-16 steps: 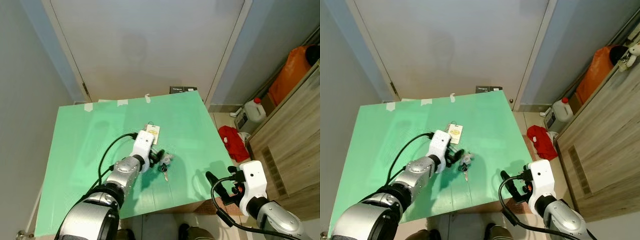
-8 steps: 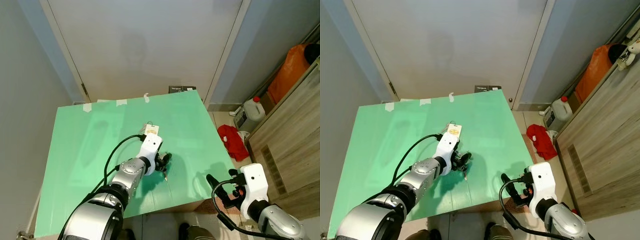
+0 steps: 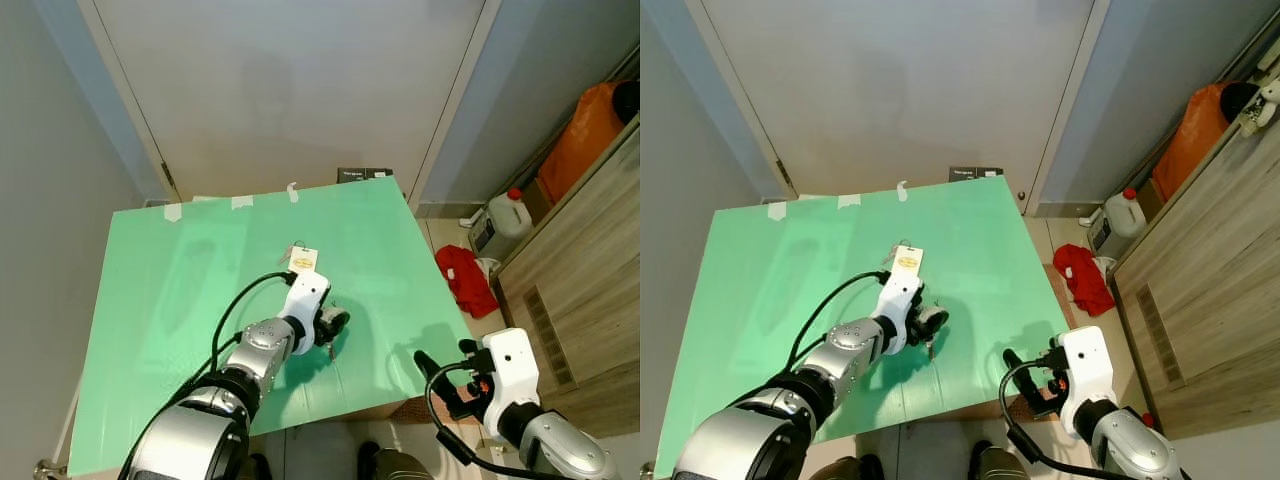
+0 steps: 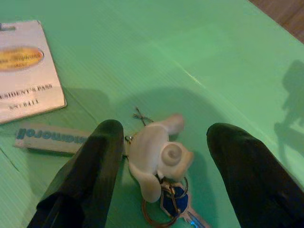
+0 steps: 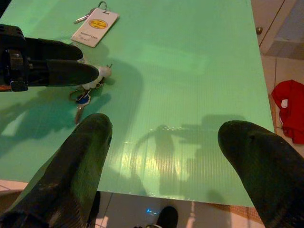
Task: Hang keys on a hook
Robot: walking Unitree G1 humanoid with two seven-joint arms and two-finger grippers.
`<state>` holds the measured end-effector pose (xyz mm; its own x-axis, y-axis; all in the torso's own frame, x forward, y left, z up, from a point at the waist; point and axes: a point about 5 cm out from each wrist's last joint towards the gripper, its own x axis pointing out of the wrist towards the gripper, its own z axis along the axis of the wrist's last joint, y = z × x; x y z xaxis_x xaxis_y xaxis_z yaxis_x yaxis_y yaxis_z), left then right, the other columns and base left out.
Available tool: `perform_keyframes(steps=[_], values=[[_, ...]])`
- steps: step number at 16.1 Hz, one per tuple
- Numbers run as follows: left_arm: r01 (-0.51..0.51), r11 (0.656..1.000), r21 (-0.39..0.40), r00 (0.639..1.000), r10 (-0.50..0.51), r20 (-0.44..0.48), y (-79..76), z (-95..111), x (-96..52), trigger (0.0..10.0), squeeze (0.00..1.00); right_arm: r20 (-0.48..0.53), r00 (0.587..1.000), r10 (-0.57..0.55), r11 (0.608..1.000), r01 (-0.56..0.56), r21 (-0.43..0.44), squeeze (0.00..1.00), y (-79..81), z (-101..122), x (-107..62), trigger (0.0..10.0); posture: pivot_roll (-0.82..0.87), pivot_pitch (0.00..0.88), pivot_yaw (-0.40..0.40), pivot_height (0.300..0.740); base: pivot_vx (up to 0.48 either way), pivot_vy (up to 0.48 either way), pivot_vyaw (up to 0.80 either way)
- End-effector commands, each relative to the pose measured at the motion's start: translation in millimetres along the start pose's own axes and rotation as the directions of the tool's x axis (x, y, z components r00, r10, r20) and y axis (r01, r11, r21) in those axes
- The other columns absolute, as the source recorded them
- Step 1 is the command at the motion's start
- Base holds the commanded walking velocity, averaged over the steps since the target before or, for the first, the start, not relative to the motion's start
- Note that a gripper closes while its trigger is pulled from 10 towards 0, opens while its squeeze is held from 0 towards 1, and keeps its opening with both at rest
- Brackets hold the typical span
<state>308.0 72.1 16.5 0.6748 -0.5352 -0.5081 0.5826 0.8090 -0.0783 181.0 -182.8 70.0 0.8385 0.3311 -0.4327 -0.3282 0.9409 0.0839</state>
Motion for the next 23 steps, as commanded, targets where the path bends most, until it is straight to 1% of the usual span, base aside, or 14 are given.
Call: perform_keyframes(steps=[1,5,9,11,13,15,17,19,22,23], values=[[0.003,1.000,0.005,0.999,-0.003,-0.053,-1.9,-11,-1.1,10.0,0.00,-0.005,1.000,-0.002,1.000,0.002,0.005,0.00,-0.2,0,-3.8,10.0,-0.29,0.162,0.001,0.740,0.000,0.000,0.00],[-0.042,0.999,0.027,0.994,0.044,-0.102,1.2,-20,-3.2,10.0,0.00,-0.011,1.000,-0.001,1.000,0.001,0.007,0.00,0.3,-1,-4.7,10.0,-0.29,0.167,0.000,0.740,0.000,0.000,0.00],[-0.039,0.999,0.011,0.991,0.040,-0.127,-0.9,-24,-3.5,10.0,0.00,-0.014,1.000,-0.001,1.000,0.001,0.010,0.00,0.5,-1,-4.8,10.0,-0.29,0.173,0.000,0.740,0.000,0.000,0.00],[-0.055,0.998,0.020,0.988,0.057,-0.140,2.0,-26,-4.6,10.0,0.00,-0.016,1.000,-0.001,1.000,0.001,0.010,0.00,0.4,-2,-5.0,10.0,-0.30,0.173,0.000,0.740,0.000,0.000,0.00],[-0.063,0.998,0.017,0.987,0.065,-0.145,6.3,-27,-6.6,0.0,0.00,-0.017,1.000,-0.002,1.000,0.002,0.009,0.00,-0.1,-2,-5.2,10.0,-0.30,0.169,-0.001,0.740,0.000,0.000,0.00],[-0.068,0.998,0.020,0.990,0.070,-0.126,9.0,-25,-7.6,0.0,0.00,-0.017,1.000,-0.003,1.000,0.004,0.008,0.00,-0.9,-2,-4.9,10.0,-0.30,0.164,-0.002,0.740,0.000,0.000,0.00],[-0.098,0.995,0.030,0.989,0.101,-0.107,13.0,-24,-8.8,0.0,0.00,-0.016,1.000,-0.004,1.000,0.004,0.006,0.00,-1.6,-1,-4.1,10.0,-0.30,0.162,-0.007,0.740,0.000,0.000,0.00],[-0.108,0.994,0.016,0.990,0.109,-0.093,14.7,-22,-9.2,0.0,0.00,-0.016,1.000,-0.002,1.000,0.002,0.005,0.00,-2.0,-1,-3.4,10.0,-0.30,0.160,-0.010,0.740,0.000,0.000,0.00],[-0.117,0.993,-0.028,0.993,0.116,-0.034,17.8,-15,-9.3,0.0,0.00,-0.012,1.000,0.001,1.000,-0.001,0.002,0.00,-2.2,0,1.5,10.0,-0.28,0.137,-0.004,0.740,0.000,0.000,0.00],[-0.120,0.992,-0.033,0.993,0.120,0.019,21.5,-5,-9.5,0.0,0.00,-0.001,1.000,0.005,1.000,-0.005,0.001,0.00,-1.7,2,7.1,10.0,-0.27,0.125,0.004,0.740,0.000,0.000,0.00]])
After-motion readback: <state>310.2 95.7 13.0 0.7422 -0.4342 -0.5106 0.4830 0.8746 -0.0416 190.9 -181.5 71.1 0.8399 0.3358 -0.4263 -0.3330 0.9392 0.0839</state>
